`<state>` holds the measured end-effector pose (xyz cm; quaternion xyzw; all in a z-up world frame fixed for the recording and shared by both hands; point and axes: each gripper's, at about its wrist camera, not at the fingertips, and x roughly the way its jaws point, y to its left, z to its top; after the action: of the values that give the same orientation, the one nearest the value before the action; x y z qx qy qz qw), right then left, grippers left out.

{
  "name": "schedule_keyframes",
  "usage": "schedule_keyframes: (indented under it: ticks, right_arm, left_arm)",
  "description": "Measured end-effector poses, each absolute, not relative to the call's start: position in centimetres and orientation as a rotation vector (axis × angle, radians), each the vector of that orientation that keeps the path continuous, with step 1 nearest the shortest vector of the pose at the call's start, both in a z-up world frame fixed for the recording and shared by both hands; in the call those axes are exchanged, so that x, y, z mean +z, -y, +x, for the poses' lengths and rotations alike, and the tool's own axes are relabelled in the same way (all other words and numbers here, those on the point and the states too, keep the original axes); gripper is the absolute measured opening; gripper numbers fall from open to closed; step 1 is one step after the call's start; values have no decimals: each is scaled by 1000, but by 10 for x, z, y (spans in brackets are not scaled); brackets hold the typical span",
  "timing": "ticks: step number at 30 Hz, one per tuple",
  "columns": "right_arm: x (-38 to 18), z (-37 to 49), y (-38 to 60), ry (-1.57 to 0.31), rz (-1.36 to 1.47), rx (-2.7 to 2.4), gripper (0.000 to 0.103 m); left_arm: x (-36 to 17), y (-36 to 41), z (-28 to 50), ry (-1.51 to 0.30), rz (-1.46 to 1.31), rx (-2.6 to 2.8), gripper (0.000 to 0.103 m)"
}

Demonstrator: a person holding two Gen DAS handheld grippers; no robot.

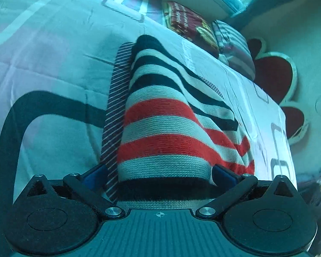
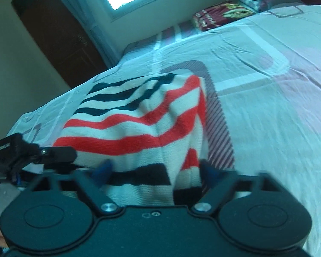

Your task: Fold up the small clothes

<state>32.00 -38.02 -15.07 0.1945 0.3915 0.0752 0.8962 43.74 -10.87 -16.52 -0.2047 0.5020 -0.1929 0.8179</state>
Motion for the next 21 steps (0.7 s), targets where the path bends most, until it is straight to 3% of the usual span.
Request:
schedule_keyframes:
  ticks: [1, 5, 8, 12, 13, 15, 16, 20, 21]
  right_arm:
    - [-151, 321, 380, -815, 398, 158, 70]
    - [-152, 320, 387, -799, 444, 165, 65]
    - [-160, 323, 386, -791, 461, 164, 71]
    - [-158, 329, 375, -794, 425, 141, 70]
    - [-157, 328, 374, -797, 426, 137, 69]
    - [-151, 323, 376, -783, 440, 141, 42]
    - [-148, 320, 378, -775, 446, 149, 38]
    - [-146, 319, 375, -780, 414, 140, 36]
    - [-150, 321, 376, -794, 413, 131, 42]
  left_arm:
    - [-165, 111, 437, -1063, -415, -433, 80]
    - [-167, 107, 435, -1051, -444, -450, 78]
    - [-169, 109, 436, -1053, -450, -460, 77]
    - [-166, 121, 436, -1036, -364, -459, 72]
    - [-164, 122, 434, -1028, -342, -460, 70]
    - [-158, 121, 431, -1019, -334, -464, 62]
    - [-155, 121, 429, -1012, -327, -465, 61]
    - [-144, 129, 422, -966, -245, -478, 58]
    - [-144, 131, 423, -968, -237, -476, 58]
